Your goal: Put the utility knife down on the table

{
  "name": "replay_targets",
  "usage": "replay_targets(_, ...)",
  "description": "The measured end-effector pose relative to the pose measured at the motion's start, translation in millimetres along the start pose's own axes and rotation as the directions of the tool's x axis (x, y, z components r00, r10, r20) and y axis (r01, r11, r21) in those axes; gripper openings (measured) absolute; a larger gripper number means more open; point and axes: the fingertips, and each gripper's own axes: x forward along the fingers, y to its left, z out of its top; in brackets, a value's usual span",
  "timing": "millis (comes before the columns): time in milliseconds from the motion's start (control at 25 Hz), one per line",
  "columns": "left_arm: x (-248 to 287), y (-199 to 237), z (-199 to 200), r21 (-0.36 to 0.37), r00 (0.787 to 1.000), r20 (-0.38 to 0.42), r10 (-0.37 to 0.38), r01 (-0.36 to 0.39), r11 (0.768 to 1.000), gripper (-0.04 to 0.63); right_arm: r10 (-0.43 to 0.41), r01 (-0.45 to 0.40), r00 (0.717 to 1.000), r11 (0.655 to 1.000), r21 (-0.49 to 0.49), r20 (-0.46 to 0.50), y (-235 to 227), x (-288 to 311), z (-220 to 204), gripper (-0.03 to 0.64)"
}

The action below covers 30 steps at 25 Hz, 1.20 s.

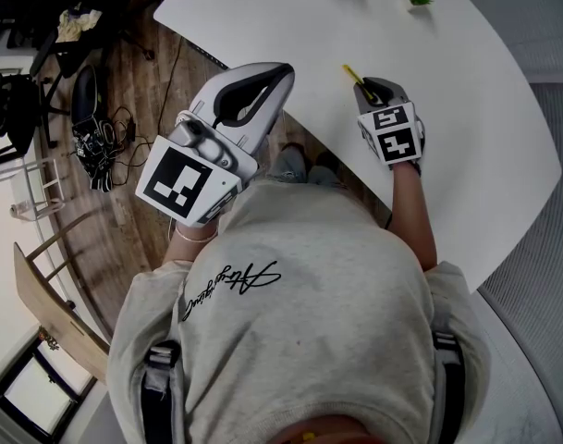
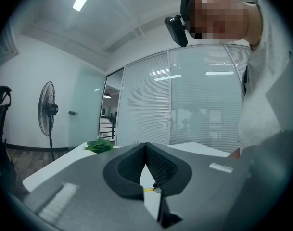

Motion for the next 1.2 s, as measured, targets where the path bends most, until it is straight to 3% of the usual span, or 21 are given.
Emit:
replay_targets(760,3.1,-2.7,5.6,0.012,1.0,0.011,-0.015,0.015,1.0,-0.002,0.01,-0.01,1.0,0.999,0.034,0.024,-1.3,1.4,0.8,0.095)
replay_targets(1200,3.9,-5.4,9.1,0.018,0.999,0.022,-0.031,0.03,0.999,-0.002,-0.011,0.002,0.987,0.999,0.053,0.16,-2.9,-39.3,37.0,0.104)
